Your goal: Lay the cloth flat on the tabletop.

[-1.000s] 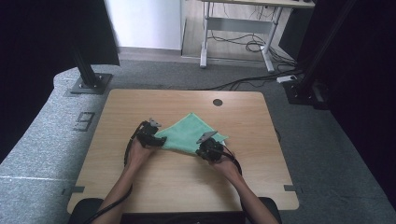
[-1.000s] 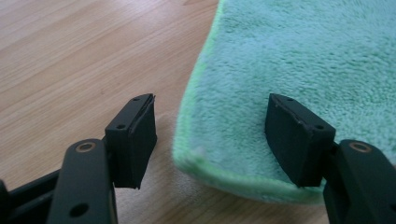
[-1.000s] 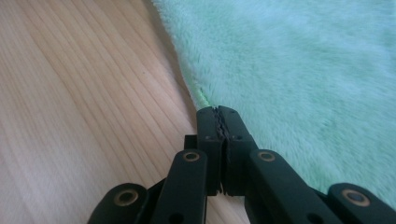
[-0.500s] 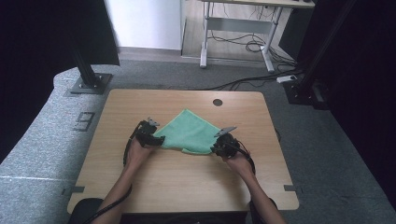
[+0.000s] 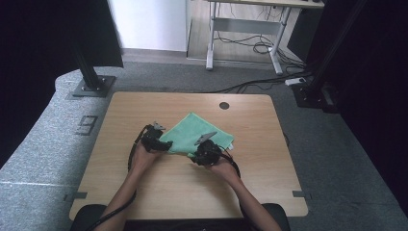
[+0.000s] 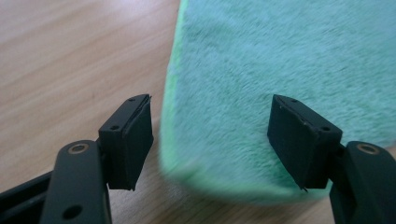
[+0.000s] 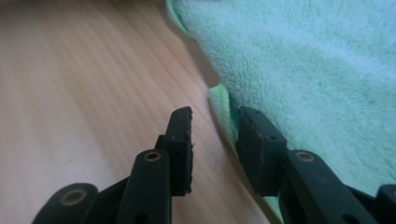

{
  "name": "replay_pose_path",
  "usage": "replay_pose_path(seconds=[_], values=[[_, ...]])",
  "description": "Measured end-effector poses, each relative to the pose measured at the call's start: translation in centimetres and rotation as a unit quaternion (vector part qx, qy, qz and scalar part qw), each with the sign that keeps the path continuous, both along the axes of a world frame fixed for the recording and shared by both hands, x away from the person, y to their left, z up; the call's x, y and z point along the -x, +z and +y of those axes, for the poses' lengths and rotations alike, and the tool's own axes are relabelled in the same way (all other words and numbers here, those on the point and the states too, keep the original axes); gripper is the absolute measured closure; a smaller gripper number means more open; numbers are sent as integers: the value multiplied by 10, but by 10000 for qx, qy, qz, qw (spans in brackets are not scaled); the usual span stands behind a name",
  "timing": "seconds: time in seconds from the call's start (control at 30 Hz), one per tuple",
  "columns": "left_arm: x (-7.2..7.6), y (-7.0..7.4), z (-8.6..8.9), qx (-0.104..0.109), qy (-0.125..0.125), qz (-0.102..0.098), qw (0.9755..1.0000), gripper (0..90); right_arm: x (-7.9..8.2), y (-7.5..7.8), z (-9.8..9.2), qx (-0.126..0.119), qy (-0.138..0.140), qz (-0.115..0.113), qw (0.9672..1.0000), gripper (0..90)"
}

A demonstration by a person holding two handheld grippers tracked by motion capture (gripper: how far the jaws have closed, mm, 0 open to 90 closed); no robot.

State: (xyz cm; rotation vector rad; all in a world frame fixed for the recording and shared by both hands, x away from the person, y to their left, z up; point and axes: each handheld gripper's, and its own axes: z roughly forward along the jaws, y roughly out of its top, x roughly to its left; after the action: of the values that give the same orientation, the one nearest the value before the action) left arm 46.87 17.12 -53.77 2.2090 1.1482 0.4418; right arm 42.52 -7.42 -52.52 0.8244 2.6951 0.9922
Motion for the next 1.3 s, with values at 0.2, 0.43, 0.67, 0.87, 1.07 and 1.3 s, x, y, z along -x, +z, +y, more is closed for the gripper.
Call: replay_pose_path(seconds=[0.2, 0.43, 0.67, 0.87, 1.07, 1.3], values=[[0, 2, -2, -145, 99, -36, 9998, 305, 4, -2, 1, 283, 56, -108, 9995, 878], [2, 0, 2, -44, 326, -72, 9994, 306, 15, 19, -35, 186, -34, -294, 9994, 874], [10, 7, 2, -100, 118, -176, 9997, 292, 17, 8, -81, 128, -411, -49, 9991, 738], [6, 24, 11, 180, 120, -317, 9993, 273, 17, 26, -93, -260, -796, -250, 9962, 506], [-1, 6, 16, -190, 236, -148, 9994, 272, 14, 16, -58, -220, -995, -368, 9941, 291], [17, -1, 25, -128, 291, -185, 9993, 257, 23, -11, -40, 326, -1112, -415, 9924, 234]])
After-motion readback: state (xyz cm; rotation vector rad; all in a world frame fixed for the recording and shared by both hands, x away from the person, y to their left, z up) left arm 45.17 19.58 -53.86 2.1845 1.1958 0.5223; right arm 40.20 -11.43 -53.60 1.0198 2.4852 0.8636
